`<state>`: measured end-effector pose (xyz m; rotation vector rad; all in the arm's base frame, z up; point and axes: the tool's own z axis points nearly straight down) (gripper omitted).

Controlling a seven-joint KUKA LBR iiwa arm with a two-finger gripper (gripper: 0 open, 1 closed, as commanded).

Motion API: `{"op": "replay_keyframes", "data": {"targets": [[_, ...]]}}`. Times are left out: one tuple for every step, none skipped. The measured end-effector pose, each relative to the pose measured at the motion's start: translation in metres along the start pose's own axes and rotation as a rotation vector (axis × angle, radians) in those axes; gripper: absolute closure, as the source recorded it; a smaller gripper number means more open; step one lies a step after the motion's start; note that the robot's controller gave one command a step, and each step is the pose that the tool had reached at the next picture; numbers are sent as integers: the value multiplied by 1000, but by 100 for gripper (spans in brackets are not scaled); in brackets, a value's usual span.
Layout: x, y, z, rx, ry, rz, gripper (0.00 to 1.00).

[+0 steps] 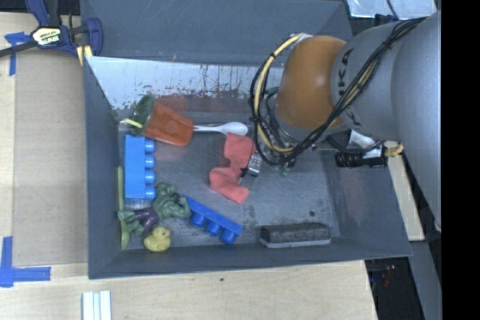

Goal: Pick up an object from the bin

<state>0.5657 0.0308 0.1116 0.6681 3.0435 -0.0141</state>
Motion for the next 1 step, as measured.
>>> {"op": "replay_keyframes", "data": {"targets": [[48,24,11,1,0,-56,0]]}}
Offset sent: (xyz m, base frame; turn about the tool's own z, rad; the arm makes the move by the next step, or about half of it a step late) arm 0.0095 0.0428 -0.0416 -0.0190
